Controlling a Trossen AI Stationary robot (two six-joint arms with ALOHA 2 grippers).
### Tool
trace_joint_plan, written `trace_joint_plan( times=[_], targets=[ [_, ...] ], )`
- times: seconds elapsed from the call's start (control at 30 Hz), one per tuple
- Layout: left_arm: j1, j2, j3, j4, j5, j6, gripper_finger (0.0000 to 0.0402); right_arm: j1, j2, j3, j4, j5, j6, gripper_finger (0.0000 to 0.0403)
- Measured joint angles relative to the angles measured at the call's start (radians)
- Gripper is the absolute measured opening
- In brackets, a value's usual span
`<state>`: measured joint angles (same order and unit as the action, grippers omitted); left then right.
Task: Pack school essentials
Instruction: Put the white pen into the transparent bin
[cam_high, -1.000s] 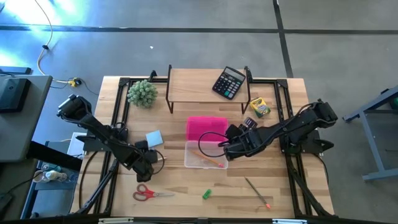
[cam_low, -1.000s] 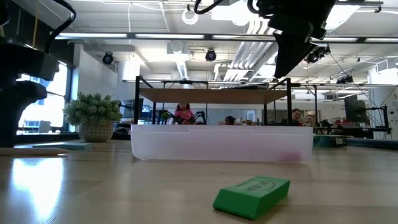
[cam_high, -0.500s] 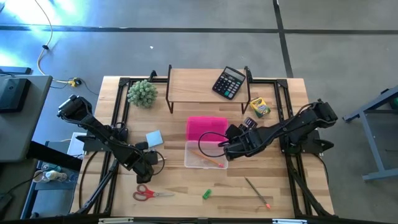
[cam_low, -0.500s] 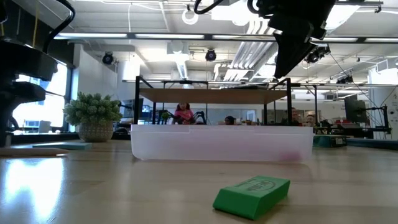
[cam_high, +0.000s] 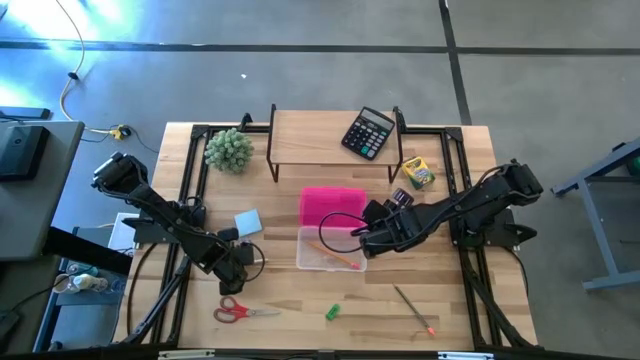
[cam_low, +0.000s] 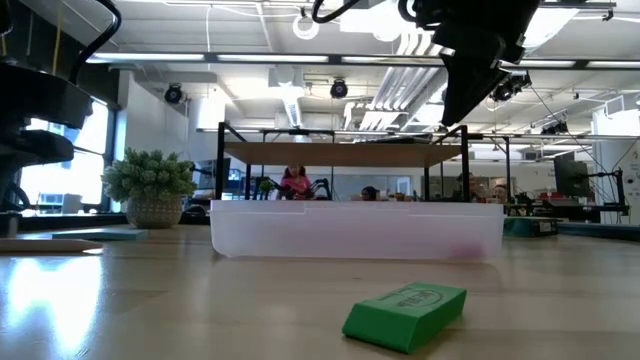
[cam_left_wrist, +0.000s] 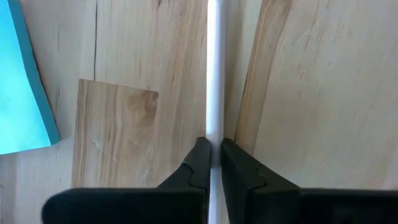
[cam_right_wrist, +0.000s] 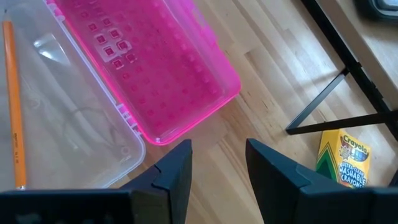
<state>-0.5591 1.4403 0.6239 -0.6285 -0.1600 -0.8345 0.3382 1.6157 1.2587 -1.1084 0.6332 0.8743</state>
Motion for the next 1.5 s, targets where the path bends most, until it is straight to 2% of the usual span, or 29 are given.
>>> trace_joint_plan(
  times=[0.37, 0.73, 1.07, 1.27, 1.5],
  targets=[
    [0.005, 0.004, 0.004, 0.081, 0.007, 0.053, 0.0011, 0.0, 0.0, 0.0, 0.0, -0.023, 0.007, 0.0142],
    [0.07, 0.003, 0.083, 0.079, -0.013, 0.159, 0.0001, 0.0, 0.0, 0.0, 0.0, -0.024, 0.007, 0.0142],
    [0.127, 0.003, 0.091, 0.076, 0.091, 0.185, 0.0009, 0.0, 0.0, 0.0, 0.0, -0.039, 0.007, 0.0142],
    [0.155, 0.002, 0.091, 0.078, 0.144, 0.211, 0.0055, 0.0, 0.0, 0.0, 0.0, -0.039, 0.007, 0.0142],
    [0.16, 0.002, 0.091, 0.132, 0.149, 0.211, 0.015, 0.001, 0.0, 0.0, 0.0, -0.039, 0.007, 0.0142]
  ],
)
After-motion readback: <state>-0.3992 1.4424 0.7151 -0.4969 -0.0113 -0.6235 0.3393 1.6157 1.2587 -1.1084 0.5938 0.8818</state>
